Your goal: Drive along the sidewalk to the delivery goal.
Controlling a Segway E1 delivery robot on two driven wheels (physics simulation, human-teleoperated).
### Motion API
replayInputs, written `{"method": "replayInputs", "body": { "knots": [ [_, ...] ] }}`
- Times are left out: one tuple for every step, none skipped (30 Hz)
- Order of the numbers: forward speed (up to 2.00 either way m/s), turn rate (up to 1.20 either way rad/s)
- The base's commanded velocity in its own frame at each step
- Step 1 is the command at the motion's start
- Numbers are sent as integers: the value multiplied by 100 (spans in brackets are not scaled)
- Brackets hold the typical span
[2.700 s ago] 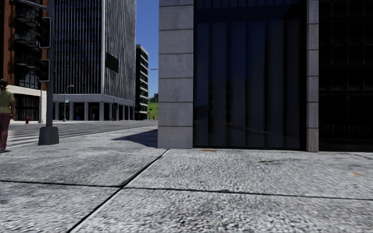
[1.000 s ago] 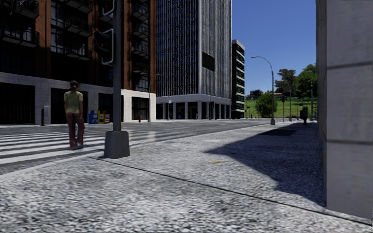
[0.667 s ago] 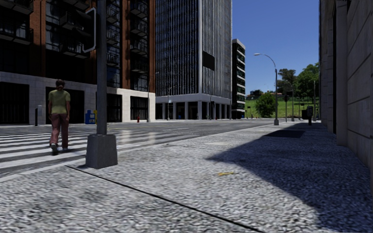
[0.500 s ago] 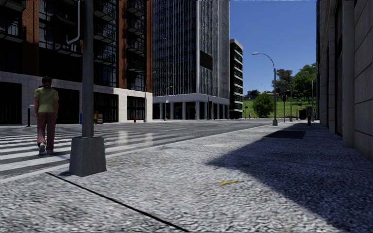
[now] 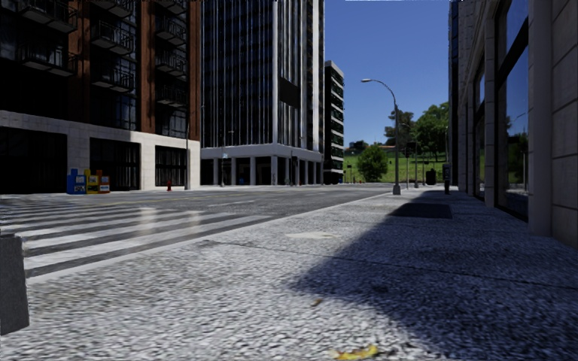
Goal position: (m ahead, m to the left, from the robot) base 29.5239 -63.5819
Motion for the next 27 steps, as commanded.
{"method": "replayInputs", "body": {
  "knots": [
    [200,-46],
    [200,-46],
    [200,-46],
    [200,-46],
    [200,-46],
    [200,-46],
    [200,-46],
    [200,-46],
    [200,-46],
    [200,-46],
    [200,-46],
    [200,-46],
    [200,-46],
    [200,-46],
    [200,-46],
    [200,-46],
    [200,-46],
    [200,-46],
    [200,-46],
    [200,-46],
    [200,-46],
    [200,-46],
    [200,-46],
    [200,-46],
    [200,-46],
    [200,-46],
    [200,-46]
  ]
}}
